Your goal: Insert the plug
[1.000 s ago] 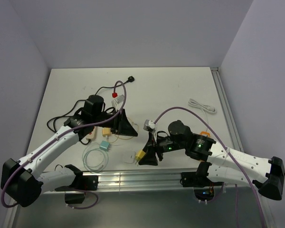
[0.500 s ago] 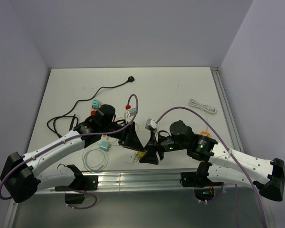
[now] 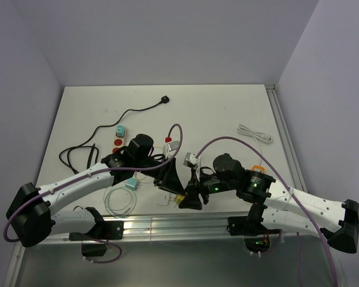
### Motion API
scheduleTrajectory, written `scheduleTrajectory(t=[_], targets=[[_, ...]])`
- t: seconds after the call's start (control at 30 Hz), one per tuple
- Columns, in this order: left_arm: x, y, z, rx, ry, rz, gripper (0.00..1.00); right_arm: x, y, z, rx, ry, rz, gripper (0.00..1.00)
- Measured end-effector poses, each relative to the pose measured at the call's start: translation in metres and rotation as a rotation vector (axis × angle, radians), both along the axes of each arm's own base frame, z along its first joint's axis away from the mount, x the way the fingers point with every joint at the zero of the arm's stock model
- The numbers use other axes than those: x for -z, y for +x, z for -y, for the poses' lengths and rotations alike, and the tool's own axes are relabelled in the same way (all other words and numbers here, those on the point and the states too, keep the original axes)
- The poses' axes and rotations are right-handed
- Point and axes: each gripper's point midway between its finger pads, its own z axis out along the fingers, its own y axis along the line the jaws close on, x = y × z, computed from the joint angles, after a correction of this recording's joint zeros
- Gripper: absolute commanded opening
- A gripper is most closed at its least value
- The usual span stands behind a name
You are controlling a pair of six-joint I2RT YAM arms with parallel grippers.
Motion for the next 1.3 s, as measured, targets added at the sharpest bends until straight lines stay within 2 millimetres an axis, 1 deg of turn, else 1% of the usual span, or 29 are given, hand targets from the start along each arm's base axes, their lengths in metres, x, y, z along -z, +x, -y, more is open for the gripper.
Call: scheduleTrajectory(t=[0.03,0.07,0.17,0.27,0.33,0.37,0.43,0.53,0.57,0.67,0.73,0.83,0.93,1.0,1.03,1.1,1.13,1.2,1.23,1.3], targets=[[-0.001,0.000,0.001,0.002,-0.006,0.004,0.55,0.000,0.001,0.000,0.003,-0.001,0.001,0.08],[-0.002,0.000,0.001,0.003,-0.011,0.006,0.62,0.000,0.001,0.001,0.006,-0.002,0.003,0.08],[-0.006,-0.001,0.002,0.012,-0.029,0.010,0.69,0.002,0.004,0.001,0.024,-0.012,0.007,0.06],[-0.006,-0.001,0.002,0.013,-0.029,0.011,0.71,0.002,0.005,0.002,0.035,-0.014,0.014,0.03],[-0.005,-0.001,0.002,0.012,-0.024,0.010,0.73,0.002,0.006,0.002,0.039,-0.013,0.018,0.03],[-0.004,-0.001,0.002,0.011,-0.021,0.009,0.76,0.001,0.006,0.002,0.039,-0.011,0.020,0.03],[-0.002,-0.002,0.001,0.009,-0.010,0.007,0.77,0.000,0.005,0.002,0.039,-0.008,0.024,0.03],[-0.001,-0.002,0.000,0.005,-0.001,0.002,0.73,-0.002,0.006,0.003,0.045,0.001,0.033,0.03],[0.000,-0.002,0.000,0.005,0.002,0.000,0.68,-0.004,0.006,0.003,0.048,0.006,0.037,0.03],[0.000,-0.004,0.000,0.011,0.004,-0.004,0.61,-0.009,0.010,0.003,0.068,0.022,0.055,0.03],[0.000,-0.005,0.000,0.013,0.000,-0.008,0.59,-0.012,0.012,0.003,0.082,0.034,0.068,0.03],[-0.003,-0.006,0.001,0.013,-0.015,-0.013,0.54,-0.018,0.014,0.004,0.092,0.053,0.082,0.03],[-0.011,-0.007,0.002,0.018,-0.043,-0.010,0.41,-0.019,0.014,0.002,0.094,0.061,0.085,0.04],[-0.015,-0.008,0.001,0.021,-0.054,-0.014,0.07,-0.019,0.015,0.001,0.097,0.061,0.084,0.10],[-0.016,-0.008,0.001,0.018,-0.056,-0.014,0.00,-0.018,0.016,0.001,0.102,0.056,0.078,0.16],[-0.016,-0.007,0.000,0.009,-0.052,-0.023,0.00,-0.018,0.017,0.001,0.111,0.054,0.082,0.23],[-0.017,-0.007,0.000,0.004,-0.055,-0.014,0.00,-0.019,0.018,0.000,0.118,0.058,0.075,0.37],[-0.019,-0.005,-0.001,-0.014,-0.055,0.002,0.00,-0.021,0.019,0.000,0.131,0.061,0.073,0.43],[-0.021,-0.004,-0.001,-0.027,-0.056,0.013,0.00,-0.022,0.020,0.000,0.137,0.064,0.074,0.57],[-0.024,-0.001,-0.002,-0.057,-0.057,0.033,0.00,-0.026,0.022,-0.001,0.155,0.079,0.075,0.73]])
